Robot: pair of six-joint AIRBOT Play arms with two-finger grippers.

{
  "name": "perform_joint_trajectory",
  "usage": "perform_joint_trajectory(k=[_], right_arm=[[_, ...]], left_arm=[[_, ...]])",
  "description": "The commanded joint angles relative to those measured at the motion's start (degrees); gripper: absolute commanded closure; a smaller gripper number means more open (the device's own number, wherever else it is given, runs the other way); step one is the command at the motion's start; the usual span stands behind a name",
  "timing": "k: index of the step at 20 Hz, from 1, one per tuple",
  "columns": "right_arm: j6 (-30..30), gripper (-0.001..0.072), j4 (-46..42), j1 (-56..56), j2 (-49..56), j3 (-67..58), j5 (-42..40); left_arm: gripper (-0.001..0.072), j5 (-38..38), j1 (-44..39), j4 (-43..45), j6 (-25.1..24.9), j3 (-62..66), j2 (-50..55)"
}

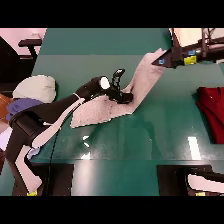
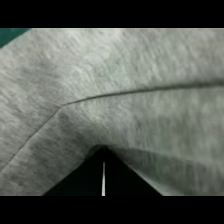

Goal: Fold the shirts.

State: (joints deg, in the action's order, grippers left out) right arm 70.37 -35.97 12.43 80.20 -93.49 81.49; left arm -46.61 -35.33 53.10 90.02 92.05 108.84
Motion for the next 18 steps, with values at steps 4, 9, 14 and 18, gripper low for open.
perform_joint_trajectory(k=[4, 9, 14, 18], right_arm=[[0.15, 0.0697, 0.46, 10.21, 0.04, -0.37, -4.72], [-2.60, 0.0693, 0.50, 27.63, 6.67, -0.42, -17.00], [-10.03, 0.0180, -0.35, 41.18, 19.28, -9.73, -19.87], [-2.73, 0.0210, -10.67, 36.30, 20.72, -12.55, -10.23]], left_arm=[[0.0684, -6.40, 8.68, 12.31, -0.02, 1.51, -10.01], [0.0684, -13.03, 23.47, 24.96, -0.02, 1.51, -28.50], [0.0684, -13.35, 32.44, 26.27, 0.00, 1.51, -39.63], [0.0684, -15.89, 33.83, 26.40, -0.04, 1.38, -41.09]])
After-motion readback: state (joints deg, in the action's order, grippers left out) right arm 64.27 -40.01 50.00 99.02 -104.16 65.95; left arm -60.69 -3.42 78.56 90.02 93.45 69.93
